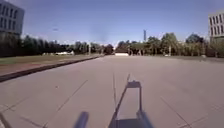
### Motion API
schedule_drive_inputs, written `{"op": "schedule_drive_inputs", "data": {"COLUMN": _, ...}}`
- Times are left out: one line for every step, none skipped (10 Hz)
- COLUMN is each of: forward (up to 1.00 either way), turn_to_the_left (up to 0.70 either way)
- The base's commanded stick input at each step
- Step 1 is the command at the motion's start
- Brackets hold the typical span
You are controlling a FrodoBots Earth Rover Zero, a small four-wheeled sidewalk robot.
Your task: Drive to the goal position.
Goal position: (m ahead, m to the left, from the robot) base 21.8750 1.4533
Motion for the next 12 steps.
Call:
{"op": "schedule_drive_inputs", "data": {"forward": 1.00, "turn_to_the_left": -0.27}}
{"op": "schedule_drive_inputs", "data": {"forward": 1.00, "turn_to_the_left": -0.27}}
{"op": "schedule_drive_inputs", "data": {"forward": 1.00, "turn_to_the_left": -0.27}}
{"op": "schedule_drive_inputs", "data": {"forward": 1.00, "turn_to_the_left": -0.27}}
{"op": "schedule_drive_inputs", "data": {"forward": 1.00, "turn_to_the_left": -0.15}}
{"op": "schedule_drive_inputs", "data": {"forward": 1.00, "turn_to_the_left": 0.00}}
{"op": "schedule_drive_inputs", "data": {"forward": 1.00, "turn_to_the_left": 0.00}}
{"op": "schedule_drive_inputs", "data": {"forward": 1.00, "turn_to_the_left": 0.00}}
{"op": "schedule_drive_inputs", "data": {"forward": 1.00, "turn_to_the_left": 0.00}}
{"op": "schedule_drive_inputs", "data": {"forward": 1.00, "turn_to_the_left": 0.00}}
{"op": "schedule_drive_inputs", "data": {"forward": 1.00, "turn_to_the_left": 0.00}}
{"op": "schedule_drive_inputs", "data": {"forward": 1.00, "turn_to_the_left": 0.00}}
